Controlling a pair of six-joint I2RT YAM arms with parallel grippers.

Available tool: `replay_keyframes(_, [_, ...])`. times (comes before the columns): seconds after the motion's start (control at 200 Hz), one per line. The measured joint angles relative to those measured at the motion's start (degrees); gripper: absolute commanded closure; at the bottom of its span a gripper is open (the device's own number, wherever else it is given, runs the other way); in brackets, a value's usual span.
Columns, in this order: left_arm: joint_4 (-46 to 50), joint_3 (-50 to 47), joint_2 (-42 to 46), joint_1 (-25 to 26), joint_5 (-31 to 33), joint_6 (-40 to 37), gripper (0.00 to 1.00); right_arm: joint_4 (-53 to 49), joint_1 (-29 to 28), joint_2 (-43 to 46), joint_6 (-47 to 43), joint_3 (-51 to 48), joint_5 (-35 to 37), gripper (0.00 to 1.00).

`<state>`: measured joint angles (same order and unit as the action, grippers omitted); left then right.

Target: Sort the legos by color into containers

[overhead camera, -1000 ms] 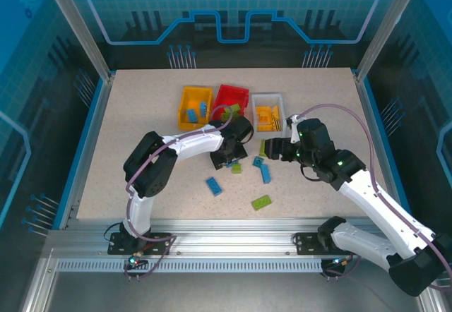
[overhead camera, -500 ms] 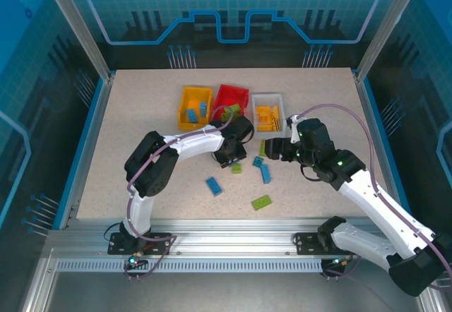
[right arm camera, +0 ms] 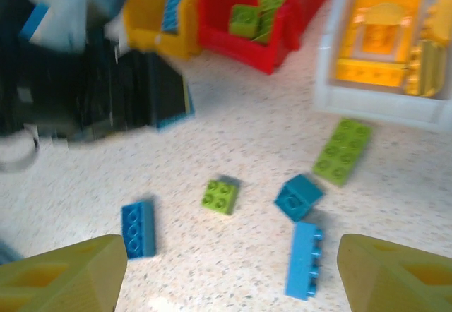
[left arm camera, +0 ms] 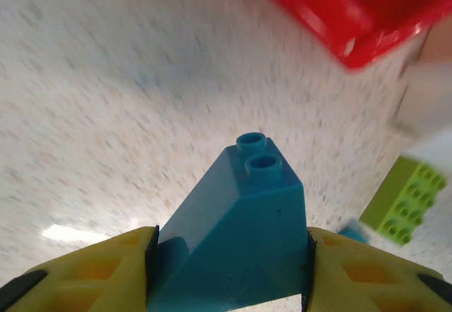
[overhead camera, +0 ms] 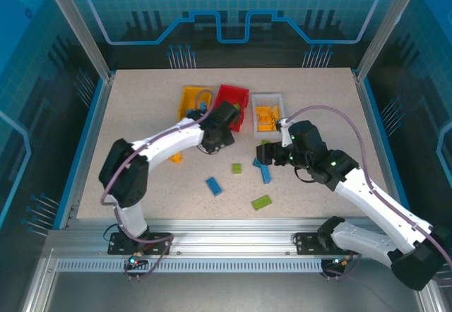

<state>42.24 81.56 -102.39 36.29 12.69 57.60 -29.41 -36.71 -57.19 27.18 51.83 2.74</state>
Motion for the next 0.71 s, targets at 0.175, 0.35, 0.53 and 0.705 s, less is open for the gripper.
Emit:
replay_keyframes(0.175, [0.22, 1.49, 4.02, -10.91, 0.57, -7.76, 0.59, 4.85, -10.99, -6.03, -1.38, 2.4, 0.74, 0.22])
replay_keyframes(0.35, [-0.33, 10.19, -0.55, -18.88, -0.15, -16.04, 0.59, 8.5, -15.13, -13.92, -1.53, 8.26, 3.54, 0.23])
replay_keyframes(0.53, [-1.36, 22.45, -10.71, -22.58, -1.46, -22.12, 0.58, 10.27, -15.69, -18.53, -1.53, 12.74, 5.66, 0.23])
replay_keyframes(0.705, [-1.36, 30.27, -20.17, -23.56, -2.67, -25.38, 0.55, 10.67, -15.76, -19.04, -1.51, 13.51, 6.47, 0.23])
